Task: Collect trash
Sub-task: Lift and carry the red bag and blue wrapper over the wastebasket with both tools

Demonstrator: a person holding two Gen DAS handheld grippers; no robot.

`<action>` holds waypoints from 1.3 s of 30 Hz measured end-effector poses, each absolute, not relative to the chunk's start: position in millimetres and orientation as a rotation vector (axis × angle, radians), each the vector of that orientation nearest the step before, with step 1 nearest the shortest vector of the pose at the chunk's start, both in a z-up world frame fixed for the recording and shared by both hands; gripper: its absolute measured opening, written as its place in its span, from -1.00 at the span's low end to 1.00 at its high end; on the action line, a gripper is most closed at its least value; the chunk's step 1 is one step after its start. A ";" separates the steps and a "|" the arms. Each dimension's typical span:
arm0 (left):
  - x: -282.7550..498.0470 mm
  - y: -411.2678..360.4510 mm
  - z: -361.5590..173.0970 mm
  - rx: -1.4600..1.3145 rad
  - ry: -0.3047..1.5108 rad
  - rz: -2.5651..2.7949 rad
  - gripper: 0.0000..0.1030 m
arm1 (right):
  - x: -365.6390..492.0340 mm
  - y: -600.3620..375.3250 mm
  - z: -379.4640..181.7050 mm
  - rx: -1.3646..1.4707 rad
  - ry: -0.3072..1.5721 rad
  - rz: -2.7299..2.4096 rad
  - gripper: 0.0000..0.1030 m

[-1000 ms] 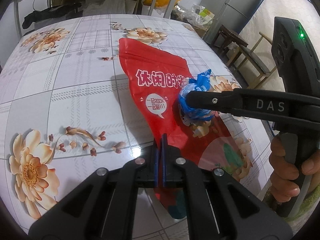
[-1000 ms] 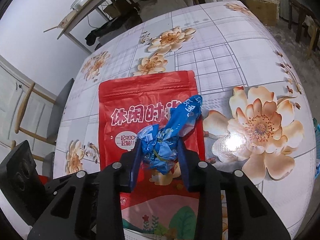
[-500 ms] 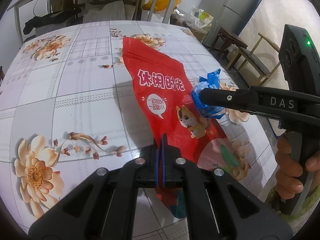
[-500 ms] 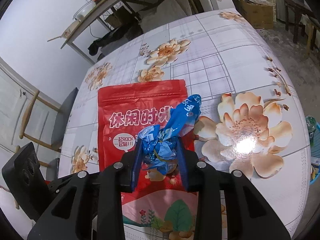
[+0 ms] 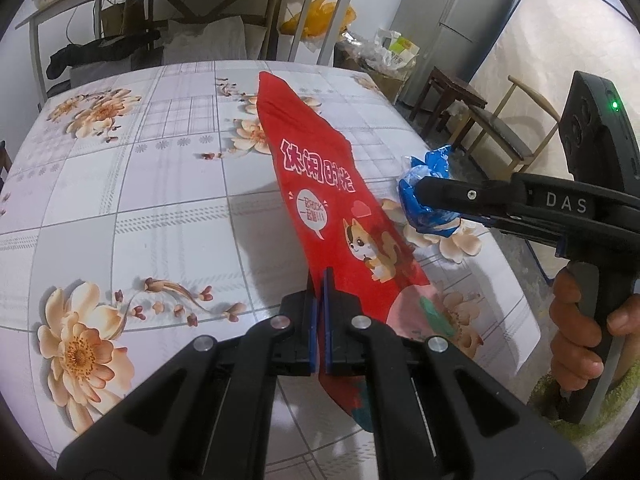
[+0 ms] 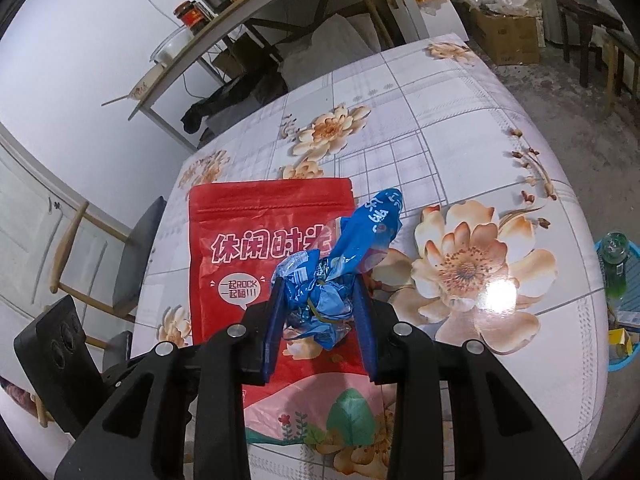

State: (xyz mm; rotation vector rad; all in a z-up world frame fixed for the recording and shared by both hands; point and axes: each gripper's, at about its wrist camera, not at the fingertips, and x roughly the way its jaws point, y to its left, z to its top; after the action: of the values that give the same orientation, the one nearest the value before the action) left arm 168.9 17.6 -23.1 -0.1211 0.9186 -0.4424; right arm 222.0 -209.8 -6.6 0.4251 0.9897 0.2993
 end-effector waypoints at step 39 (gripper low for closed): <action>153.2 -80.4 83.3 -0.083 0.713 -0.677 -1.00 | 66.1 -430.8 57.5 0.648 0.683 -0.084 -0.37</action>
State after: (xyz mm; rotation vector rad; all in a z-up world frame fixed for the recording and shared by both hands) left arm 153.2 -80.4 83.3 -0.0831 0.7129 -0.6768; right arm 66.1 -430.8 57.5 0.6482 0.6826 -0.0841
